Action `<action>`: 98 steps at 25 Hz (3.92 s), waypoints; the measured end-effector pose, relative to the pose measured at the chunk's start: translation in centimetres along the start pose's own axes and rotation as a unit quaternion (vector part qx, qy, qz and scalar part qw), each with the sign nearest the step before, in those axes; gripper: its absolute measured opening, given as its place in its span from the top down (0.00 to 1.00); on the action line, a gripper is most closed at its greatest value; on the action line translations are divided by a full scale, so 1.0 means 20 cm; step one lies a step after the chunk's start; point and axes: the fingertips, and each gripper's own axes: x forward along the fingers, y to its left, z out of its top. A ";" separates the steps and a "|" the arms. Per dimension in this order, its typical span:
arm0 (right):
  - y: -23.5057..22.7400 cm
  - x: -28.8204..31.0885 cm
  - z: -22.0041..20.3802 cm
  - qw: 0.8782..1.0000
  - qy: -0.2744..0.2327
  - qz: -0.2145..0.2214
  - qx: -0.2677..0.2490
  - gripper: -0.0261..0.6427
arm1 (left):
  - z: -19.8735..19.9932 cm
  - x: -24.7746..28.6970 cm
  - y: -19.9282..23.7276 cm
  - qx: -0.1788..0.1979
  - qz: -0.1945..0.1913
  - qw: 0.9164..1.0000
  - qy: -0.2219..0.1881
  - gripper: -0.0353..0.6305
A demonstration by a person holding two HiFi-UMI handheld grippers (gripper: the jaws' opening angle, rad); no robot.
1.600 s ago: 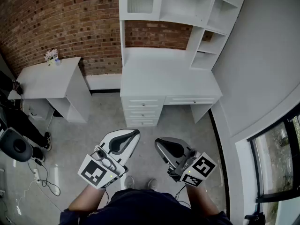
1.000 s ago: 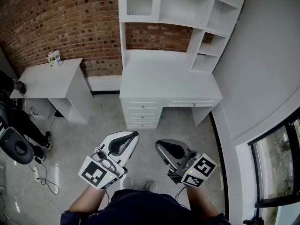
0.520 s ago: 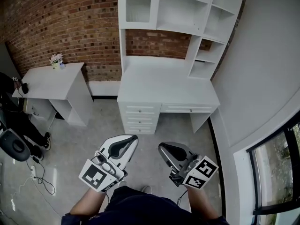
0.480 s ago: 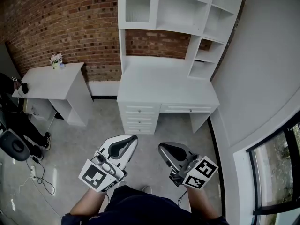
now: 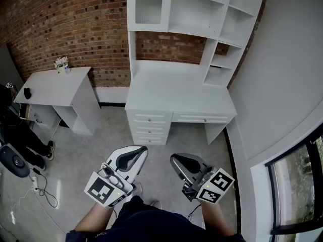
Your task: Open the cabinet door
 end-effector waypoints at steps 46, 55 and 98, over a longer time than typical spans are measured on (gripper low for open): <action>-0.99 1.38 0.01 0.997 0.028 -0.074 0.022 0.92 | -0.33 0.49 1.64 -0.041 -0.053 0.998 0.004 0.94; -1.15 1.46 0.04 0.997 0.029 -0.073 0.024 0.92 | -0.38 0.60 1.78 -0.043 -0.045 0.998 0.008 0.94; -2.71 1.62 0.58 0.999 -0.021 -0.033 0.007 0.92 | -0.63 1.76 2.43 0.002 0.056 0.998 0.038 0.94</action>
